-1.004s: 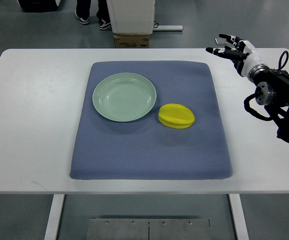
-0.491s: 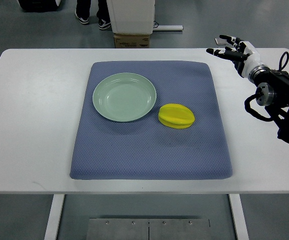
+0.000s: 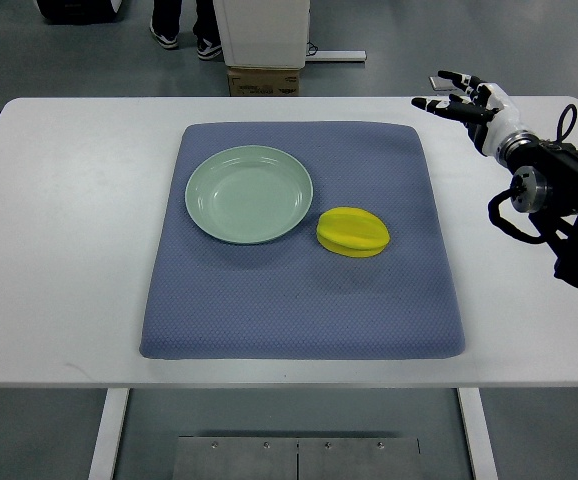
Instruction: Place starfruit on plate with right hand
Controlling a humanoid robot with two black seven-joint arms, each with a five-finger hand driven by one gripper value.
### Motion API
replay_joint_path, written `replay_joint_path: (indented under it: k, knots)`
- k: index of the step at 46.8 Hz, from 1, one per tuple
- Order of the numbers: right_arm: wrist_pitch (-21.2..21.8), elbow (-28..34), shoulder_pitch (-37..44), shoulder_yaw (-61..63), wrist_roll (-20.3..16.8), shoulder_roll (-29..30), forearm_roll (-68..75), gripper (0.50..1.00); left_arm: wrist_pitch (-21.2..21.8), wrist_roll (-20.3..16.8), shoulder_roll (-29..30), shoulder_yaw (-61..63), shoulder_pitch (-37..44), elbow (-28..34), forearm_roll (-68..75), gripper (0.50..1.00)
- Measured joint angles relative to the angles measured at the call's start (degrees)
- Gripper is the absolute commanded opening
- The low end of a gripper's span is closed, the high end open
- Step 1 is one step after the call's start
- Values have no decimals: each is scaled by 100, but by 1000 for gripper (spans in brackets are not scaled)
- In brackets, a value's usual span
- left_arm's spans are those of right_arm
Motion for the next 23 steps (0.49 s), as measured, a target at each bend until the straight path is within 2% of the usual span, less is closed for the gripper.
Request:
replay_joint_path:
  k: [23]
  knots:
    - [4, 31, 25, 0, 35, -17, -3, 1000, 1, 0, 0, 2, 0, 0, 0, 1000]
